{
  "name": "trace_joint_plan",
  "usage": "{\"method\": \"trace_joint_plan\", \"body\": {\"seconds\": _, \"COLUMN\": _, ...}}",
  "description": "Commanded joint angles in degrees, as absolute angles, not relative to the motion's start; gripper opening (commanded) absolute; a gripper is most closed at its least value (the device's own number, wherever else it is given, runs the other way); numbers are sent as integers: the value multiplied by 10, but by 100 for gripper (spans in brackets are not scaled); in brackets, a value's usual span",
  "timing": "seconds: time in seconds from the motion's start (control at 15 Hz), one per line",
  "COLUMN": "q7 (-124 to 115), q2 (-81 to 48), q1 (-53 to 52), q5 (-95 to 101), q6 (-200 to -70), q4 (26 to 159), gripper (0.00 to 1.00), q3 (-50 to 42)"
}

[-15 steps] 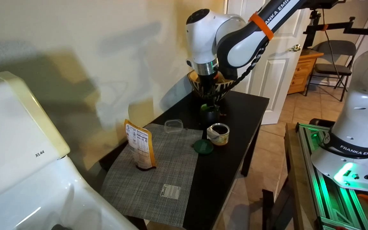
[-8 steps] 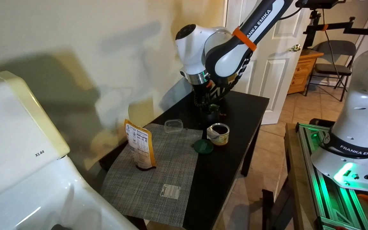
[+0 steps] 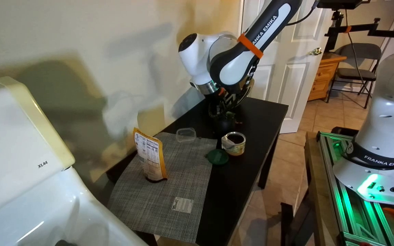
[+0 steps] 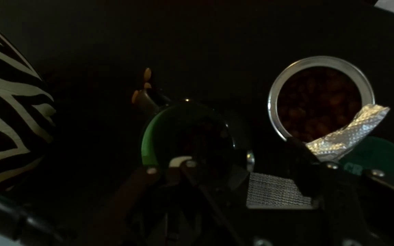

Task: Pick up the spoon from the black mug and place it on the table

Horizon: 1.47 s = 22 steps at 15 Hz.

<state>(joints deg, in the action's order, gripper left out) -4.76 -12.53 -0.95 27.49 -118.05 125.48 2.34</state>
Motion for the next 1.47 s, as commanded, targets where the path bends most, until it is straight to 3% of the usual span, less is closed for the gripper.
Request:
{"method": "trace_joint_plan", "body": {"seconds": 0.0, "q7": -31, "q2": -143, "q1": -20, "q5": 273, "q6": -1139, "q4": 1229, "gripper": 45, "q3": 14}}
{"method": "trace_joint_plan", "body": {"seconds": 0.6, "q7": -18, "q2": -177, "q1": -25, "q5": 278, "q6": -1122, "q4": 1194, "gripper": 29, "q3": 14}}
{"method": "trace_joint_plan", "body": {"seconds": 0.8, "q7": -13, "q2": -181, "q1": -29, "q5": 278, "q6": -1117, "q4": 1190, "gripper": 1, "q3": 14}}
{"method": "trace_joint_plan", "body": {"seconds": 1.4, "q7": 50, "q2": -105, "q1": -9, "q5": 273, "q6": -1063, "q4": 1197, "gripper": 2, "q3": 1}}
